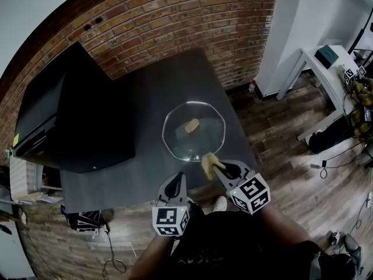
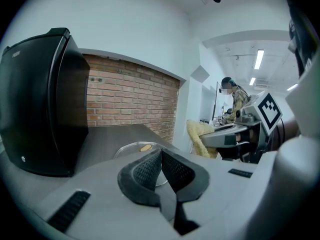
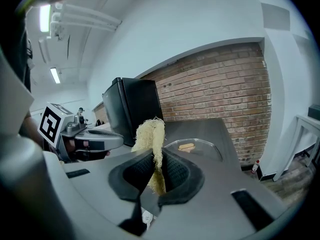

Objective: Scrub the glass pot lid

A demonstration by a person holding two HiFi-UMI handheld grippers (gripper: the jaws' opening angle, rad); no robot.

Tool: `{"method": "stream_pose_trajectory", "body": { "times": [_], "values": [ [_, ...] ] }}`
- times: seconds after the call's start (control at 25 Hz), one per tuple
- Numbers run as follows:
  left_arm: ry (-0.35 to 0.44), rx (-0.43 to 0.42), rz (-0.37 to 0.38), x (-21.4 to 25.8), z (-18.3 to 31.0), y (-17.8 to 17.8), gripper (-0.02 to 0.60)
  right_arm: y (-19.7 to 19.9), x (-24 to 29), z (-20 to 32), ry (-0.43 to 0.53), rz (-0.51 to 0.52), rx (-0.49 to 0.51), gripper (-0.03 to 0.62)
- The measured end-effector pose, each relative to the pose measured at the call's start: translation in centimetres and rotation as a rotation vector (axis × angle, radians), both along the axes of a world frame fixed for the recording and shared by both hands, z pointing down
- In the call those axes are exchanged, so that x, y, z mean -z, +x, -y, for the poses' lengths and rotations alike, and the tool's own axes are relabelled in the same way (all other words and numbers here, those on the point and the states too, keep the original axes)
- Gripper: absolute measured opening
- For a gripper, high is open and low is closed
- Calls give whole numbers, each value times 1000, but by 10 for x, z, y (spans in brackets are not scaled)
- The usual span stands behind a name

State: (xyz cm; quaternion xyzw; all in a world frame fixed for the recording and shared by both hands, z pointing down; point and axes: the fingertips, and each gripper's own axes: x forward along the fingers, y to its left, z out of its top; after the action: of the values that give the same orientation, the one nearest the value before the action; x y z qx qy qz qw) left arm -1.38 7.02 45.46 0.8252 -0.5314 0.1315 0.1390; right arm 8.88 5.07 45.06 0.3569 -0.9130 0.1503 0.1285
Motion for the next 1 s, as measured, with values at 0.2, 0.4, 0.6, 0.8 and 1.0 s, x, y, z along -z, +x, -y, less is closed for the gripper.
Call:
{"method": "stream_pose_trajectory", "body": {
  "times": [0.2,0.4,0.6,0.8,1.0],
  "values": [
    [-5,-15,7,1,0,-1,34,2,2,0,-1,4,-9,48],
    [1,-41,11,2,3,6,34,5,3,2,12,9,-21,48],
    [-6,-47,15,1,3,11,34,10,0,0,5,10,-19,48],
    [-1,-48,18,2,3,14,34,10,-1,0,5,14,-10,48],
    [0,-42,18,1,5,15,35,11,-2,1,7,8,-4,48]
  ]
}}
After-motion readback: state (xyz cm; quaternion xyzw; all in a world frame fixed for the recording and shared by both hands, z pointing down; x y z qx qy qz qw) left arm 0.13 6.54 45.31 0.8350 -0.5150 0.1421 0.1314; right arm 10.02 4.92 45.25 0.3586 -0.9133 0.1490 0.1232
